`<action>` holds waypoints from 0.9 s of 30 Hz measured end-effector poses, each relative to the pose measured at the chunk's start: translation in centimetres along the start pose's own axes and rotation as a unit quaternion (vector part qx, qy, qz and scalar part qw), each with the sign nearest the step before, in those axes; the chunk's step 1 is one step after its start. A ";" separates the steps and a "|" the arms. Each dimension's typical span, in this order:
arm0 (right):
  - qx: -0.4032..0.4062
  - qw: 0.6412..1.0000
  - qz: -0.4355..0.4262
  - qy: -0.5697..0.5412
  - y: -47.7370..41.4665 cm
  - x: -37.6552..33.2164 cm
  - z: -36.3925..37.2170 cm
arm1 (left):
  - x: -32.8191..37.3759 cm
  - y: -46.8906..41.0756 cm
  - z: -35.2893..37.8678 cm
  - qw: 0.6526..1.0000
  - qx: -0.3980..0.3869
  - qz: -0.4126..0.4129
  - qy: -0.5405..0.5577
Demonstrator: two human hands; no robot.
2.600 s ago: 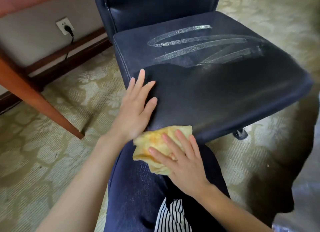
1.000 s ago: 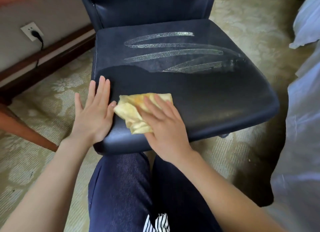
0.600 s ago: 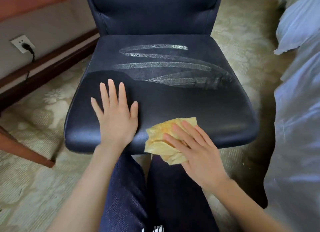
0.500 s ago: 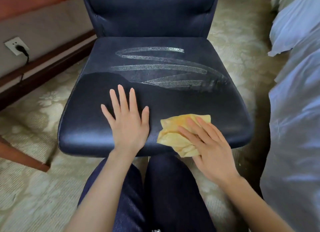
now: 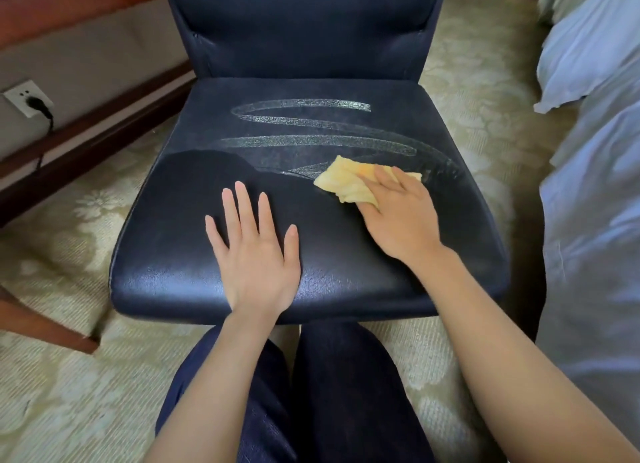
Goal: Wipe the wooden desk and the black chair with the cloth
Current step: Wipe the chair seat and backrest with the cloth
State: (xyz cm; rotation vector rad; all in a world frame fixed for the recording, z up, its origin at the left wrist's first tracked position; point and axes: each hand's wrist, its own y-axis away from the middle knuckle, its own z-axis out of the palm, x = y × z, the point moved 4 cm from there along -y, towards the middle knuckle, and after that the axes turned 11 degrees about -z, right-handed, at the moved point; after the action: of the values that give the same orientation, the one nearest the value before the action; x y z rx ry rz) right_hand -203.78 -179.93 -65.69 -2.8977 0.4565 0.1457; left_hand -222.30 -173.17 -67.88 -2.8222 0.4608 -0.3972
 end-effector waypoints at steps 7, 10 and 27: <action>-0.008 0.998 -0.061 -0.028 -0.1 -7.1 1.0 | -2.6 -2.0 -0.3 0.999 0.008 0.024 0.022; -0.012 0.993 -0.107 -0.043 1.8 -9.3 0.8 | -4.2 -3.2 -0.5 0.999 -0.005 0.037 0.021; 0.116 0.955 -0.274 0.019 15.6 -10.0 1.6 | -2.8 -3.8 -2.0 0.996 -0.042 -0.021 0.079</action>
State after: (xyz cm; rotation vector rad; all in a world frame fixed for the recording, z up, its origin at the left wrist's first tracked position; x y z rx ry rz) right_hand -218.26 -191.14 -68.80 -2.6762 -0.3131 -0.0470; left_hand -224.45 -169.10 -65.56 -2.8974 0.4612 -0.6257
